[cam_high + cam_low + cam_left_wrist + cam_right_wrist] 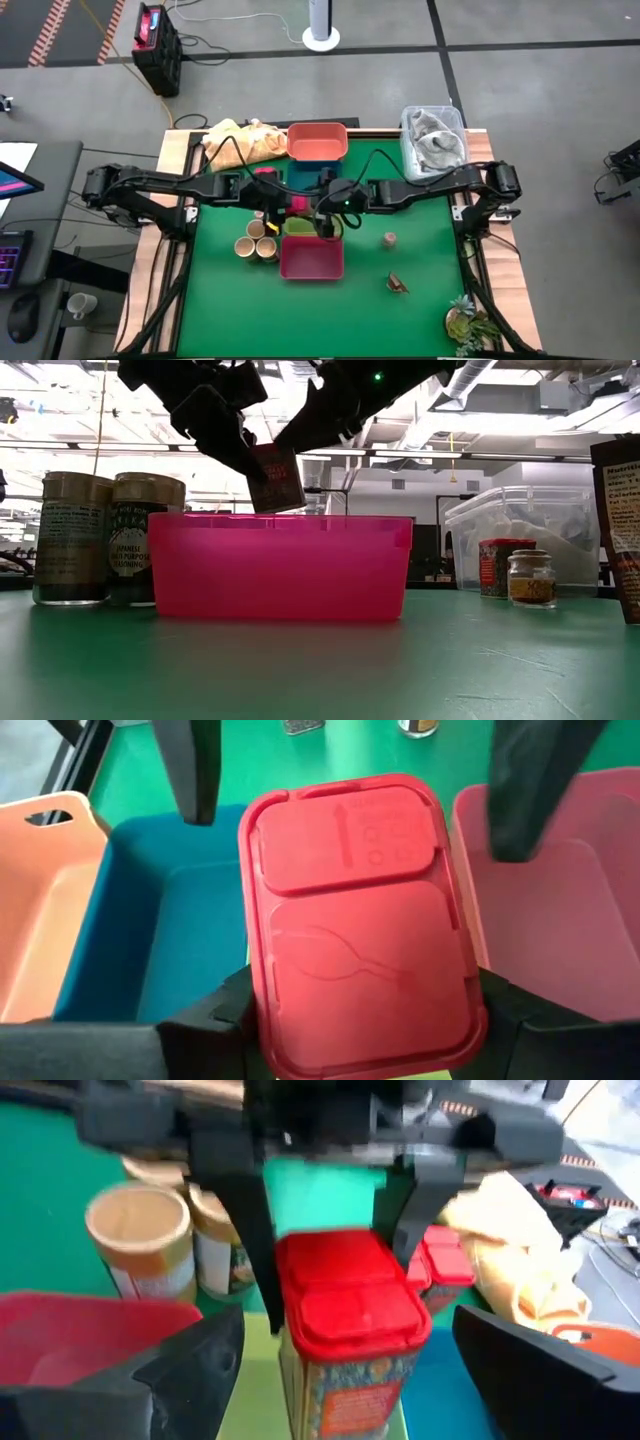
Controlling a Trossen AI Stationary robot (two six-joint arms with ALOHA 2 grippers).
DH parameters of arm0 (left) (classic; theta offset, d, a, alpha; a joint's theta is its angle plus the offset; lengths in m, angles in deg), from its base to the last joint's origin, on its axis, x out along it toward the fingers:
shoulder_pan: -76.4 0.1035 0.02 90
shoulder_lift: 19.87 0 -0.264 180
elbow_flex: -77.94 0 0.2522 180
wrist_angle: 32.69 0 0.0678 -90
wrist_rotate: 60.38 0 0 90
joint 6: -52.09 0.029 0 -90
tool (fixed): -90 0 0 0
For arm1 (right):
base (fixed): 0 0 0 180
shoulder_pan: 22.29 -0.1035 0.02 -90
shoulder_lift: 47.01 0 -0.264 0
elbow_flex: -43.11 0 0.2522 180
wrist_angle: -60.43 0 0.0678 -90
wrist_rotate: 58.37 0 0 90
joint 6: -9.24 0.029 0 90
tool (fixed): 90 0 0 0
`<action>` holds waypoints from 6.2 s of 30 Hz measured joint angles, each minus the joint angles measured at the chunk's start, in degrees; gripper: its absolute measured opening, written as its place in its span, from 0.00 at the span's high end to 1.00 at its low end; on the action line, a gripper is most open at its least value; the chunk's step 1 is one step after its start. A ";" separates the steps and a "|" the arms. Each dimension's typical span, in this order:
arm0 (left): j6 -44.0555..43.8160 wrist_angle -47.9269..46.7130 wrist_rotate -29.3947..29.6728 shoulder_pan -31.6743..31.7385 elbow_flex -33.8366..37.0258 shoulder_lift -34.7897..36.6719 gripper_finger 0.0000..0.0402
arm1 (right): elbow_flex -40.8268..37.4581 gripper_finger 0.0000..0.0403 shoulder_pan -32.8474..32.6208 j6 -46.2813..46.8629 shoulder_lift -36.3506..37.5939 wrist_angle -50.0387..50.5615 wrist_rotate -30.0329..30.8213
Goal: Sort spices by type
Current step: Put the bottom right red seasoning bottle into the green bin, then put the right red seasoning bottle into the green bin
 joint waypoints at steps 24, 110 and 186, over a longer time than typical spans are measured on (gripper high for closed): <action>7.85 3.00 -0.07 -0.83 -0.03 0.00 0.50 | -0.36 0.24 1.83 0.52 0.01 -0.58 -6.18; -5.72 23.90 18.46 -7.30 11.67 10.02 0.32 | -37.06 0.43 3.85 8.39 -0.06 -50.53 -4.50; -7.26 19.13 19.52 -7.28 11.67 10.91 0.32 | -16.73 0.14 4.93 7.73 18.66 23.63 1.50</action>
